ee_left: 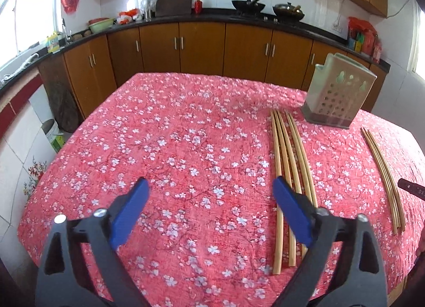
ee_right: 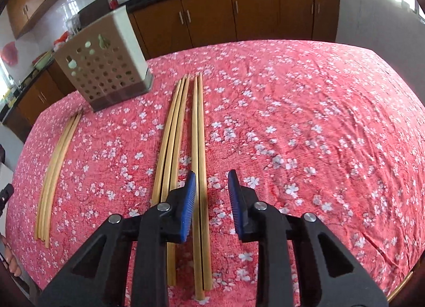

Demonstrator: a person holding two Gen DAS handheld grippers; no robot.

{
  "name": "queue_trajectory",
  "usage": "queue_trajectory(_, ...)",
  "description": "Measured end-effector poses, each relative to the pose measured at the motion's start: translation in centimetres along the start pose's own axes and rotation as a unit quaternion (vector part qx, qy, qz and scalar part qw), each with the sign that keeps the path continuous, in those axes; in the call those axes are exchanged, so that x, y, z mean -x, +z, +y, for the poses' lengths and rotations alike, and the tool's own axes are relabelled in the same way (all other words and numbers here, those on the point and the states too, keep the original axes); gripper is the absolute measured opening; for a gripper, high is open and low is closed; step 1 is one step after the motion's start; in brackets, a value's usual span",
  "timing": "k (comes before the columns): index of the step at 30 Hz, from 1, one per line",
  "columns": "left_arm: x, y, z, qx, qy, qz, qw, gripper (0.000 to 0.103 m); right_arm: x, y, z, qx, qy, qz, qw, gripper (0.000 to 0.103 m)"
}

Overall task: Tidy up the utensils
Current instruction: 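Lower the left gripper to the chopstick row while the right gripper lowers to another chopstick, then close the left gripper on one bamboo chopstick while the right gripper grasps another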

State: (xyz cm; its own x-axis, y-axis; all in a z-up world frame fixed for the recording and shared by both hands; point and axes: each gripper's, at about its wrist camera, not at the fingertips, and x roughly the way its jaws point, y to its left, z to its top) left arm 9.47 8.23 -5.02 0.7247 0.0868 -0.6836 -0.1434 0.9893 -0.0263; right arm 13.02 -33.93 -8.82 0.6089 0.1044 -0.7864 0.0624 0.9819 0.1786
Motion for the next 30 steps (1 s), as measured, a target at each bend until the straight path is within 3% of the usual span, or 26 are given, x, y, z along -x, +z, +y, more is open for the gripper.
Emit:
queue_trajectory(4, -1.0, 0.0, -0.2, -0.001, -0.016, 0.018, 0.9997, 0.075, -0.4, 0.1, -0.1, 0.007, -0.004, 0.006, 1.0, 0.016)
queue_trajectory(8, -1.8, 0.0, -1.0, -0.014, -0.039, 0.03, 0.9987, 0.062, -0.8, 0.3, -0.1, 0.014, -0.002, 0.012, 1.0, 0.016)
queue_trajectory(11, -2.5, 0.1, -2.0, -0.037, -0.058, 0.043, 0.9967, 0.05, -1.1, 0.0, 0.8, 0.049, -0.029, 0.006, 0.998, 0.011)
queue_trajectory(16, -4.1, 0.3, -3.4, -0.068, -0.087, 0.07, 0.9914, 0.034, -1.4, 0.5, -0.3, 0.016, -0.036, 0.001, 0.999, 0.007)
queue_trajectory(23, -4.8, 0.4, -5.3, -0.101, -0.114, 0.086, 0.9846, 0.028, -1.3, 0.4, -0.4, 0.021, -0.036, -0.002, 0.999, 0.007)
queue_trajectory(30, -5.9, -0.3, -6.3, -0.127, -0.098, 0.105, 0.9815, 0.019, -1.4, 0.5, -0.1, 0.022, -0.036, -0.001, 0.999, 0.007)
